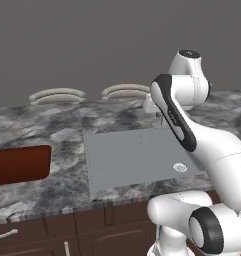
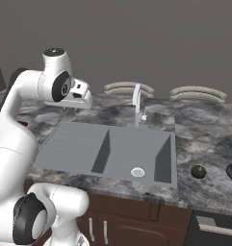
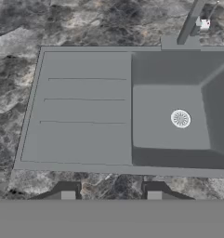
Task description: Pick up all produce items and place them in the sink. Turn on the sink faucet to wash them. Then turn the sink off and put them in the tray.
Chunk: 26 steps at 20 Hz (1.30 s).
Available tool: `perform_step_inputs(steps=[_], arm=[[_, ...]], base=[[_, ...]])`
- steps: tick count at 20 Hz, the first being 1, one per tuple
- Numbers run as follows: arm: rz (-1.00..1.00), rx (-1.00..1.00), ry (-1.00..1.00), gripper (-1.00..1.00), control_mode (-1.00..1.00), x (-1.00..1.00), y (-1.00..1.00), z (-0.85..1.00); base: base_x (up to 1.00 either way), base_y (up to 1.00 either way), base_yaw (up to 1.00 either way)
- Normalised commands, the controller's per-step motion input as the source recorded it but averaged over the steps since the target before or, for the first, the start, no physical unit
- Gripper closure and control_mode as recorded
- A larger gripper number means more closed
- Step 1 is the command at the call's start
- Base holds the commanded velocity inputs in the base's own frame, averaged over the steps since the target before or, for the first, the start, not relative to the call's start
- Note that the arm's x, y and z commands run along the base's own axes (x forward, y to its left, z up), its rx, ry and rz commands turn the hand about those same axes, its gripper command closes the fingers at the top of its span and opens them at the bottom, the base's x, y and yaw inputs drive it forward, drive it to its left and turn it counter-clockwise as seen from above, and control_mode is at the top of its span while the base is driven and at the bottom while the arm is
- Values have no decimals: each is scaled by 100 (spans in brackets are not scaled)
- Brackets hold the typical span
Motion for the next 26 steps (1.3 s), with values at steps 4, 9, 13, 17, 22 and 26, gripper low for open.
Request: perform_step_inputs(steps=[4, 9, 13, 17, 22, 26], arm=[[0, 0, 0, -100, 100, 0, -1, 0], [0, 0, 0, -100, 100, 0, 0, 0], [0, 0, 0, -100, 100, 0, 0, 0], [0, 0, 0, -100, 100, 0, 0, 0], [0, 0, 0, -100, 100, 0, 0, 0], [0, 0, 0, -100, 100, 0, 0, 0]], base=[[0, -27, 0], [0, -74, 0], [0, -78, 0], [4, -71, 0], [32, -52, 0], [65, -22, 0]])
